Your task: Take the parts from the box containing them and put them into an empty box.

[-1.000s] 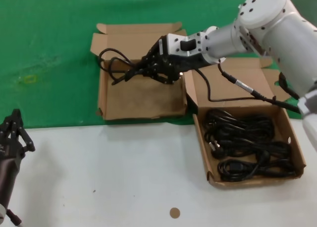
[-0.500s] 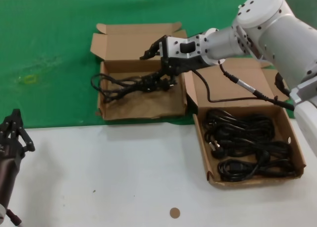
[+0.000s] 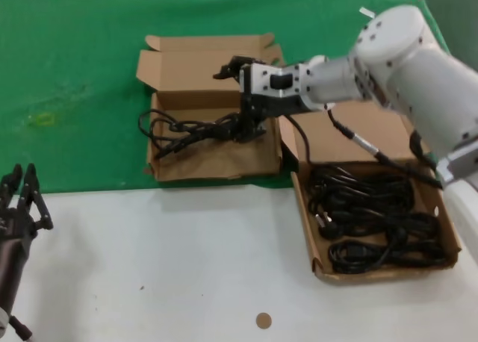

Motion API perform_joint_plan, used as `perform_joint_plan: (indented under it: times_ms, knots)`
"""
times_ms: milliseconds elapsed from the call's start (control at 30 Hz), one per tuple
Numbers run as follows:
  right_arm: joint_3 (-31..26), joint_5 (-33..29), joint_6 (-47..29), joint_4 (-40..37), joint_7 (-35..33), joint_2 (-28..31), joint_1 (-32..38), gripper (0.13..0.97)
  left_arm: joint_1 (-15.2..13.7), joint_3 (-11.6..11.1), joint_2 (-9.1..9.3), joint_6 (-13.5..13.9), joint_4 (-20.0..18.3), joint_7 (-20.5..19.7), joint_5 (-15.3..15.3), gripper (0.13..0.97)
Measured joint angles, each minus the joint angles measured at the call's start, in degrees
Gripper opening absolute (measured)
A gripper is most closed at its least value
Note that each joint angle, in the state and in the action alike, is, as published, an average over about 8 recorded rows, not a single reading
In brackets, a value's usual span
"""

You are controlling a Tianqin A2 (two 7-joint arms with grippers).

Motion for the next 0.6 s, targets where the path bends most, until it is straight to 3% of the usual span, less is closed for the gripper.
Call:
perform_joint_plan:
  times_ms: [433, 600]
  knots:
    - [4.5, 3.9, 7.9, 14.5, 6.4, 2.4, -13.5, 0.830, 0.0, 0.0, 0.00, 0.0, 0.0, 0.0, 0.0, 0.266]
    - [6.3, 5.4, 11.0, 20.3, 9.0, 3.3, -19.0, 0.843, 0.0, 0.0, 0.00, 0.0, 0.0, 0.0, 0.0, 0.358]
